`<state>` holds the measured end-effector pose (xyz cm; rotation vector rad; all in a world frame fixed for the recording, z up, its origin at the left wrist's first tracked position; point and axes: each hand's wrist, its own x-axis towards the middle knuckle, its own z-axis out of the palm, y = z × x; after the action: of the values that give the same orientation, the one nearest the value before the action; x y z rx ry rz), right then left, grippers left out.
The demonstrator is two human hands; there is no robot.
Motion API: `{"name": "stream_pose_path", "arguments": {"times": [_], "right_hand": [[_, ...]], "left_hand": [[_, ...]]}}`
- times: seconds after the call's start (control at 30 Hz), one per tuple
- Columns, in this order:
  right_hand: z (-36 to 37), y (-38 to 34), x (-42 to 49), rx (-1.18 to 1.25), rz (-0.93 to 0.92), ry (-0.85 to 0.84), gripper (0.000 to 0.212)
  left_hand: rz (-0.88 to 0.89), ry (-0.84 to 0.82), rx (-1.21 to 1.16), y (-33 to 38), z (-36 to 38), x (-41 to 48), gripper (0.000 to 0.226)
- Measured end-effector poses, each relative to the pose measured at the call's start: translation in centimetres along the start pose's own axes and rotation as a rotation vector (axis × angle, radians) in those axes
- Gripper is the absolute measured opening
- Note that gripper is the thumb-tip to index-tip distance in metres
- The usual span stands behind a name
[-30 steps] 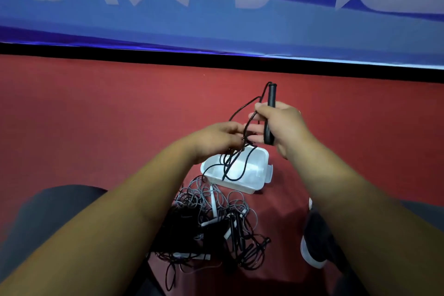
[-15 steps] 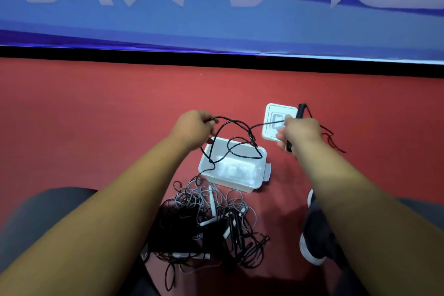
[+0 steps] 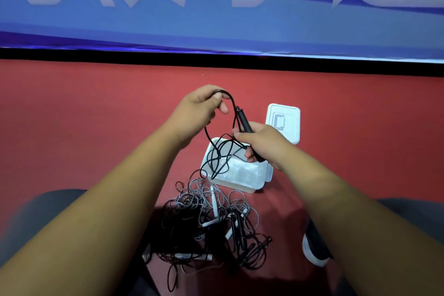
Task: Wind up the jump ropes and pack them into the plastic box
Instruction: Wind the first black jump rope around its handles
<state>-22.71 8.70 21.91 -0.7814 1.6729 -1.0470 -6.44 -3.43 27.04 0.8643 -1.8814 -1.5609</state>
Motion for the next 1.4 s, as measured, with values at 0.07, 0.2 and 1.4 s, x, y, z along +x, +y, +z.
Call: {"name": "stream_pose_path", "arguments": {"times": [0.07,0.2,1.4], "right_hand": [[-0.3,0.9,0.4,-0.067,0.006,0.023,0.012],[-0.8,2.3,0.6,-0.198,0.073,-0.018,0.008],[0.7,2.7,1.2,-0.240,0.013,-0.126,0.013]], "left_hand": [[-0.011,0.068,-0.126,0.1,-0.2,0.1,0.023],[-0.032,0.250,-0.418,1.0,-1.1,0.5,0.021],[-0.309,0.089,-0.452,0.8,-1.9,0.1,0.017]]}}
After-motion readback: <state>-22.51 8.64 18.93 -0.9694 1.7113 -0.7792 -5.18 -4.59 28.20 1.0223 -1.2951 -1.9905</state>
